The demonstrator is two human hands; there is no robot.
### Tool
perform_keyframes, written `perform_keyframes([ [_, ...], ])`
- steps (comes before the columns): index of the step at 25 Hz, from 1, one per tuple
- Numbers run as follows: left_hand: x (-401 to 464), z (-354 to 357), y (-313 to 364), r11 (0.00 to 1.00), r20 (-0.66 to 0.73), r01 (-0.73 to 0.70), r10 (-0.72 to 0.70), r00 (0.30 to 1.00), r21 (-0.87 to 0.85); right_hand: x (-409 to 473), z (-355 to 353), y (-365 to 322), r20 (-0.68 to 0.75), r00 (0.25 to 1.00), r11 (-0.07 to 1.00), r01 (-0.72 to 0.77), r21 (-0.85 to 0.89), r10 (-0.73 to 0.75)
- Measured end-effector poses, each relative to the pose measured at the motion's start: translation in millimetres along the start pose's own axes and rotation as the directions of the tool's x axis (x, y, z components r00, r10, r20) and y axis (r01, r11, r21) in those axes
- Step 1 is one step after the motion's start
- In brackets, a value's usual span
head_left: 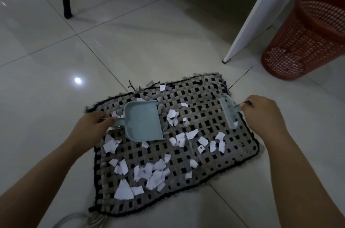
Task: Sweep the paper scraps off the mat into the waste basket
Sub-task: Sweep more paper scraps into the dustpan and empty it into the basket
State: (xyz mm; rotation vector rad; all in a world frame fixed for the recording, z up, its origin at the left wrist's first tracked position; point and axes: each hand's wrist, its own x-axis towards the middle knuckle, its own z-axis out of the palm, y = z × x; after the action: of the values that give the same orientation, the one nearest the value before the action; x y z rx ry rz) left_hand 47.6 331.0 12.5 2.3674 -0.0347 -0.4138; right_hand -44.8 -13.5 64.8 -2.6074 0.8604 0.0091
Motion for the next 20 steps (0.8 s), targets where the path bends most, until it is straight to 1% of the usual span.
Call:
perform_keyframes([
  [1,-1.8,-3.0,-1.4,1.0,-0.004,0.002,-0.002,1.0,-0.006,-3.1,2.2,9.9,-0.03,0.998,0.997,-0.058,-0.053,0.057],
  [3,-5.8,-8.6,-3.5,1.0,-0.014,0.004,-0.004,1.0,-0.007,-6.9,10.3,21.1,-0.034,0.99,0.986,-0.143,-0.089,0.14],
  [5,-11.8,-12.8,-5.3,1.0,-0.018,0.007,-0.007,1.0,0.004,-12.9,16.7,17.4,0.02,0.989,0.985,-0.145,-0.094,0.148],
  [8,-23.1,-20.8,-11.1,0.999,-0.022,0.029,-0.029,0.999,0.014,-31.1,31.5,-8.7,0.112,0.992,0.998,-0.059,-0.039,0.063],
  [11,-42.1,-30.3,-28.4,0.997,-0.057,0.073,-0.074,0.996,-0.017,-60.2,59.7,-42.8,0.165,0.986,0.999,0.033,0.017,-0.035],
  [14,-61.4,-37.6,-53.6,0.988,-0.121,0.136,-0.144,0.982,-0.067,-76.2,78.3,-71.1,0.174,0.974,0.988,0.138,0.069,-0.148],
  [16,-69.1,-41.7,-68.2,0.976,-0.169,0.182,-0.201,0.965,-0.12,-78.3,76.6,-81.0,0.138,0.967,0.975,0.2,0.096,-0.212],
  [18,-70.8,-44.9,-78.5,0.961,-0.205,0.208,-0.243,0.948,-0.18,-82.1,69.2,-87.2,0.146,0.939,0.948,0.297,0.115,-0.312],
  [20,-70.9,-47.2,-84.0,0.947,-0.244,0.226,-0.28,0.928,-0.227,-93.4,63.5,-98.2,0.238,0.86,0.892,0.428,0.144,-0.451],
])
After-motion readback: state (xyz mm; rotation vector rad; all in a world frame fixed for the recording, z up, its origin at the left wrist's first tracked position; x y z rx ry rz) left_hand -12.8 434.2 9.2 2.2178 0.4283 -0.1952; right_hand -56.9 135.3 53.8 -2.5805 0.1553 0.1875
